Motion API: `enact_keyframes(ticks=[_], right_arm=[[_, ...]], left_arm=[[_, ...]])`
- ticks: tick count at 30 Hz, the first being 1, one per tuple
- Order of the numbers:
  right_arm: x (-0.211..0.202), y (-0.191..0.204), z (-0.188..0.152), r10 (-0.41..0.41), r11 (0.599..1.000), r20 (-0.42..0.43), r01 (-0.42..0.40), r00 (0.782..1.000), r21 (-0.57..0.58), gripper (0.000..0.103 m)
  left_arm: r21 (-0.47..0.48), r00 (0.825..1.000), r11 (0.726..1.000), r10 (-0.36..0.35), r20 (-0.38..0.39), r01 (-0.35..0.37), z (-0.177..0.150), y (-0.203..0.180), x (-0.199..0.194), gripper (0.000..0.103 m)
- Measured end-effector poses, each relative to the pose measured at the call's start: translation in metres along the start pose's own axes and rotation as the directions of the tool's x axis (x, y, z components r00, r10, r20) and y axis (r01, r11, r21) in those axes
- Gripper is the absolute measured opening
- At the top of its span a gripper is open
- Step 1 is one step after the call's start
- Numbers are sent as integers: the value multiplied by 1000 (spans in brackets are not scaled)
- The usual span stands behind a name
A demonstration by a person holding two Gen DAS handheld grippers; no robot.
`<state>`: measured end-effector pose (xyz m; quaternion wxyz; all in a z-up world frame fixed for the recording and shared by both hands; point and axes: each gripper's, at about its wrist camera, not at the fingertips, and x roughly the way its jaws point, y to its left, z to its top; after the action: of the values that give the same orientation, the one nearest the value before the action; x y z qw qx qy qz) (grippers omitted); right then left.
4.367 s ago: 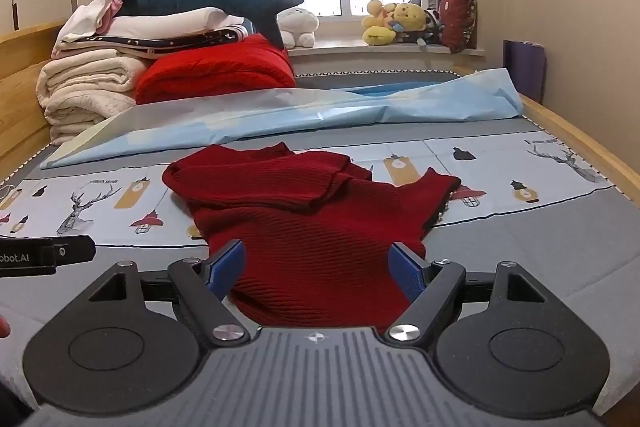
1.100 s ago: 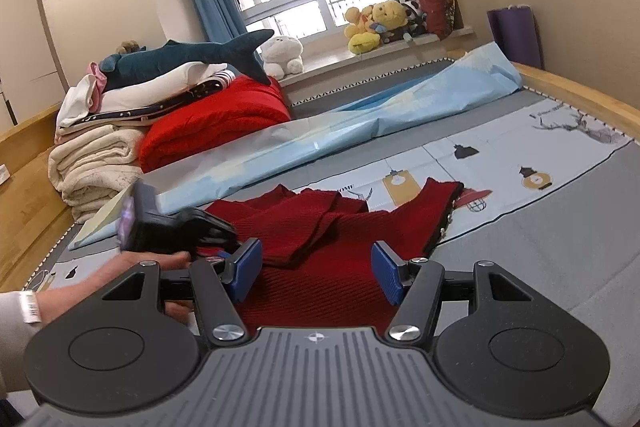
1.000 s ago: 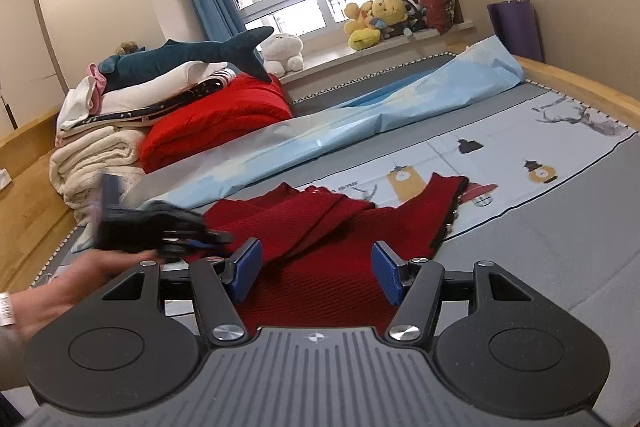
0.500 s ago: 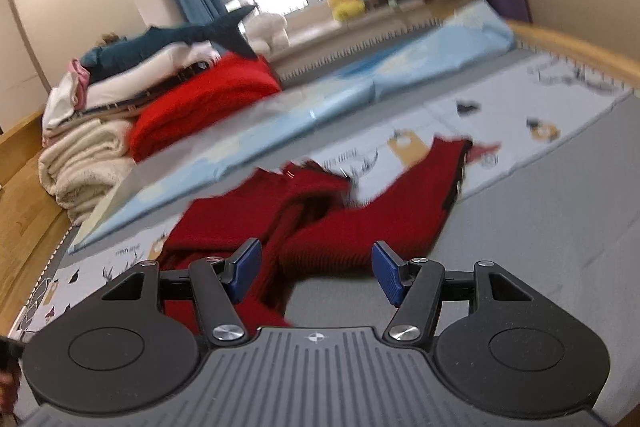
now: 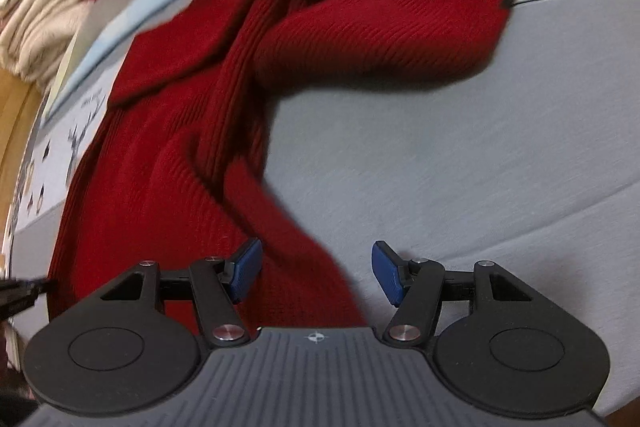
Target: Fold small clothes
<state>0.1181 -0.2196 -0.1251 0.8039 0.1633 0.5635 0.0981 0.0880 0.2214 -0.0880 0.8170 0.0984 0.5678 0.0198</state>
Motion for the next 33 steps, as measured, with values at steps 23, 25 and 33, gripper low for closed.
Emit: enact_keyframes(ticks=[23, 25, 33], right_arm=[[43, -38, 101, 40, 952, 231, -108, 972, 286, 78], [54, -44, 110, 47, 931, 216, -121, 975, 344, 78], [62, -59, 140, -16, 886, 267, -111, 964, 451, 73]], left_arm=[[-211, 998, 976, -66, -9, 63, 39, 7, 44, 54], [-215, 998, 975, -58, -14, 54, 43, 3, 48, 54], [-224, 999, 974, -41, -19, 36, 49, 7, 59, 54]])
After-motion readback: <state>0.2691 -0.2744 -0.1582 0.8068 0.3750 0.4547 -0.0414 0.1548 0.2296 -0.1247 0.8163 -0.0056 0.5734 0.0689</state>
